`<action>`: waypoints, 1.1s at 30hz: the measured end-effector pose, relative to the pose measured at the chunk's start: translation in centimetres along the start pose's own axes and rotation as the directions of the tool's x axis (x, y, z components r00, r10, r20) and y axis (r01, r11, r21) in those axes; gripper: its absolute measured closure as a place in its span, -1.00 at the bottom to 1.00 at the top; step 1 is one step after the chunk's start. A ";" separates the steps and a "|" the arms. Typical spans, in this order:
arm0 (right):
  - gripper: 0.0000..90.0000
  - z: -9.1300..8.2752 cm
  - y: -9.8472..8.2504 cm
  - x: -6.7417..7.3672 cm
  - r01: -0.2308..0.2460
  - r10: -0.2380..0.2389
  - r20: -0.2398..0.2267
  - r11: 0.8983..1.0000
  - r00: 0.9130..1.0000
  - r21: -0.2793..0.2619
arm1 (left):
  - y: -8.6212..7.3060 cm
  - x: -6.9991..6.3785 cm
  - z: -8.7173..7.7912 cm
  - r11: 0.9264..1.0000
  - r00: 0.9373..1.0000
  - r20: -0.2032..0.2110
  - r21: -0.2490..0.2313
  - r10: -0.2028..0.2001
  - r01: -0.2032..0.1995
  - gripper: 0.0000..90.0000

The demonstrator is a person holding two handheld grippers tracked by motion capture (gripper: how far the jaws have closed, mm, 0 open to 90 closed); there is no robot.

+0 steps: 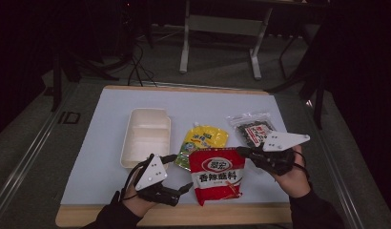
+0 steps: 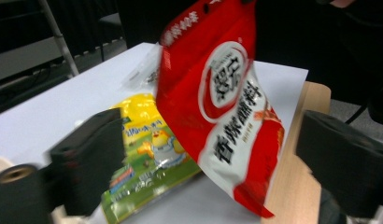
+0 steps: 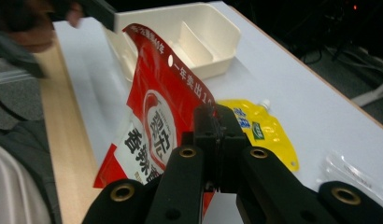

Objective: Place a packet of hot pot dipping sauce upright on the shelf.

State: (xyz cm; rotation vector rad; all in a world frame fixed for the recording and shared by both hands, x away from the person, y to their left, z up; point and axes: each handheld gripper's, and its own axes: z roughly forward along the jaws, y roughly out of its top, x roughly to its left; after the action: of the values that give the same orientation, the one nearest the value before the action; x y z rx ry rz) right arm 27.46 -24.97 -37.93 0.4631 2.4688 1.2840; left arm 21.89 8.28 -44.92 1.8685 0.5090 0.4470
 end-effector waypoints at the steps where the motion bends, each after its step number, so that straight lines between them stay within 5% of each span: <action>1: 1.00 -0.1 0.1 0.2 0.006 -0.006 -0.002 1.000 1.000 -0.003 | 0.2 0.0 0.3 1.000 1.000 -0.001 -0.005 0.002 -0.002 -0.64; 10: 0.99 -1.0 0.7 1.6 0.041 -0.043 -0.037 0.998 0.998 -0.037 | 0.6 -0.3 3.1 1.000 0.999 0.027 0.007 -0.024 0.024 -0.27; 21: 0.99 -2.0 1.5 2.9 0.078 -0.081 -0.059 0.995 0.995 -0.056 | 1.7 -0.6 2.5 1.000 0.991 0.131 -0.016 0.015 -0.013 0.99; 29: 0.89 -3.3 1.9 3.0 0.090 -0.097 -0.072 0.991 0.993 -0.102 | 3.4 -0.7 1.2 0.998 0.987 0.155 -0.051 0.042 -0.034 1.00; 30: 0.66 -3.1 1.7 2.8 0.073 -0.083 -0.091 0.992 0.992 -0.107 | 3.7 -0.4 1.0 0.998 0.987 0.156 -0.053 0.034 -0.026 1.00; 33: 0.53 -1.7 0.8 2.8 0.055 -0.063 -0.119 0.996 0.991 -0.069 | 4.0 -0.2 1.0 0.998 0.988 0.151 -0.053 0.034 -0.026 1.00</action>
State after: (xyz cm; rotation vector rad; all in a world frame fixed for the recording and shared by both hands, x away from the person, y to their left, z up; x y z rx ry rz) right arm 24.37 -24.60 -36.65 0.3014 2.5088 1.4028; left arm 22.75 6.15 -41.52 1.8460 0.3640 0.3313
